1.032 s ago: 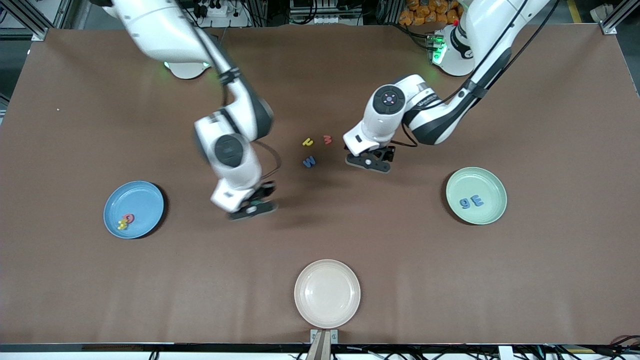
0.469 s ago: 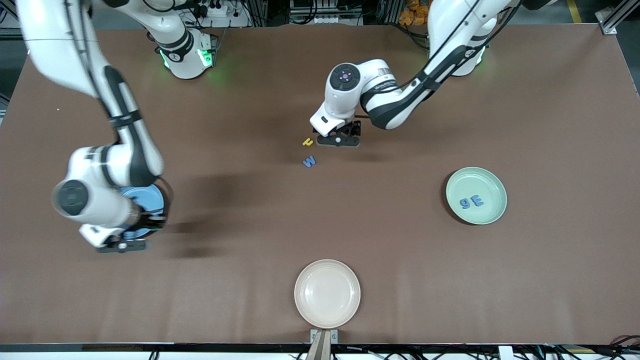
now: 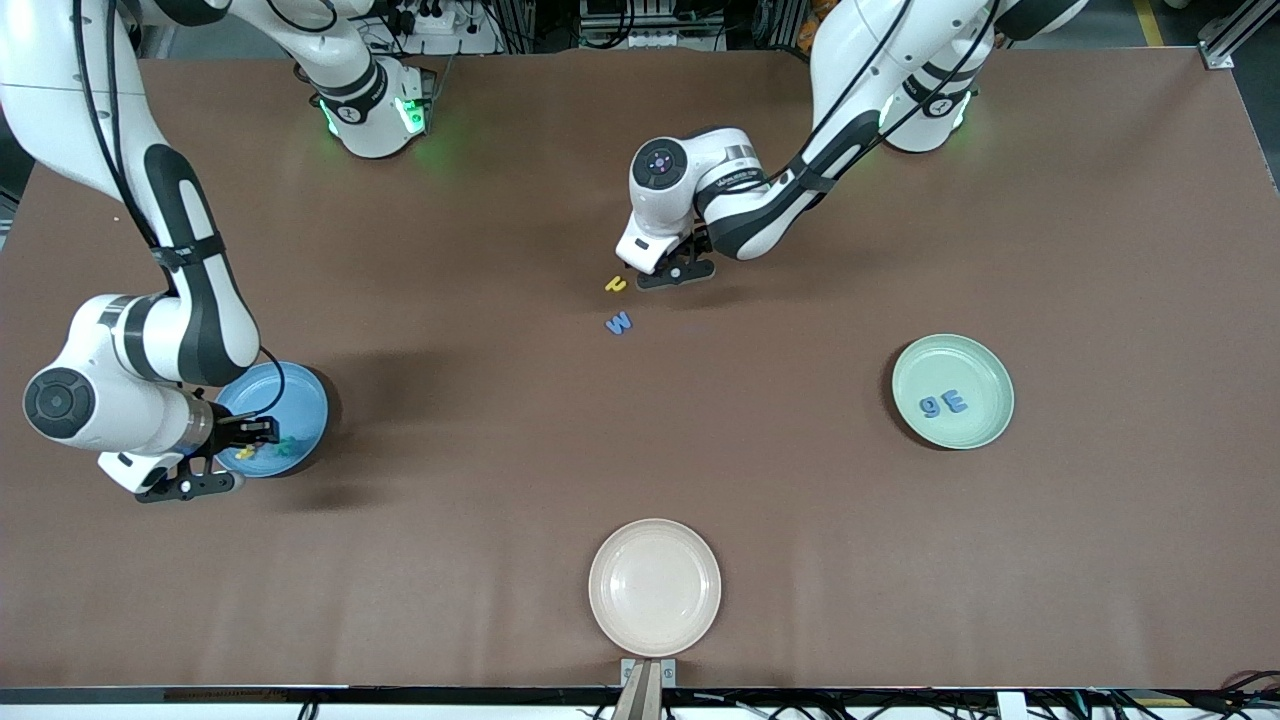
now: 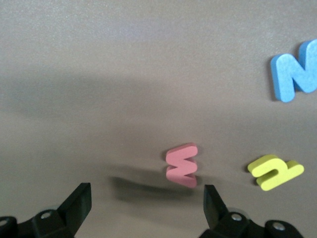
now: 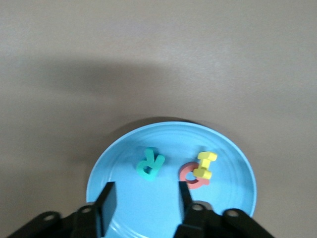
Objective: Sort uppercase to blue plate, lowercase to green plate
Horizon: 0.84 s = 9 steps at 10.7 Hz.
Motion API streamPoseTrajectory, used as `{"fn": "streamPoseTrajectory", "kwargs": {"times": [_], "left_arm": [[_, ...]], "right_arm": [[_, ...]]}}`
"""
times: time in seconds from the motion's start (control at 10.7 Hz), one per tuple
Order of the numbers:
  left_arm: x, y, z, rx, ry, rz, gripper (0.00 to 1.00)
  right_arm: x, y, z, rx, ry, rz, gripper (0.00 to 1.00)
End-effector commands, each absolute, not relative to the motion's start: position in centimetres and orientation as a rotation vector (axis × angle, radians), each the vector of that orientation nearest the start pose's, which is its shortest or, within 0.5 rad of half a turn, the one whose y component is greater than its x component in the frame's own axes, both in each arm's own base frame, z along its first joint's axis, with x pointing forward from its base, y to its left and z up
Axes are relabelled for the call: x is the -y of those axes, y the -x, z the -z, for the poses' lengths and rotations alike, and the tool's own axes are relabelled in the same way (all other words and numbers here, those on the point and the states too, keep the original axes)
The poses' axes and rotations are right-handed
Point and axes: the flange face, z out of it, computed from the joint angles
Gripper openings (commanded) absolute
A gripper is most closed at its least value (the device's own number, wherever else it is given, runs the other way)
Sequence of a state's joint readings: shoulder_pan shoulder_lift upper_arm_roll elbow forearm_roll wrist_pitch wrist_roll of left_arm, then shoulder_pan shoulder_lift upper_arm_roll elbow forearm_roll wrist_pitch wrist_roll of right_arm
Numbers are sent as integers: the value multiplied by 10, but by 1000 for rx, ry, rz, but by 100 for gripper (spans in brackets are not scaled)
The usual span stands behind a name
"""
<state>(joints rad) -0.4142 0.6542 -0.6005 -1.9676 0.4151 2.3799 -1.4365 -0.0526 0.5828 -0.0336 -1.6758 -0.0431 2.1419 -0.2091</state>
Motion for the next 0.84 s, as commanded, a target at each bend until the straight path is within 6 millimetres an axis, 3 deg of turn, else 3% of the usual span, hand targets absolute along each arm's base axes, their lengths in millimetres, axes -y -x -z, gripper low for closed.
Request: {"fn": "streamPoseTrajectory", "kwargs": {"times": [0.0, 0.47, 0.75], "left_arm": [[511, -339, -184, 335, 3080, -143, 100], [518, -342, -176, 279, 3131, -71, 100], [519, -340, -174, 262, 3130, -67, 100]], "right_arm": [[44, -662, -258, 232, 3135, -226, 100], [3, -662, -250, 121, 3114, -238, 100], [-3, -659, -244, 104, 3114, -260, 100]]}}
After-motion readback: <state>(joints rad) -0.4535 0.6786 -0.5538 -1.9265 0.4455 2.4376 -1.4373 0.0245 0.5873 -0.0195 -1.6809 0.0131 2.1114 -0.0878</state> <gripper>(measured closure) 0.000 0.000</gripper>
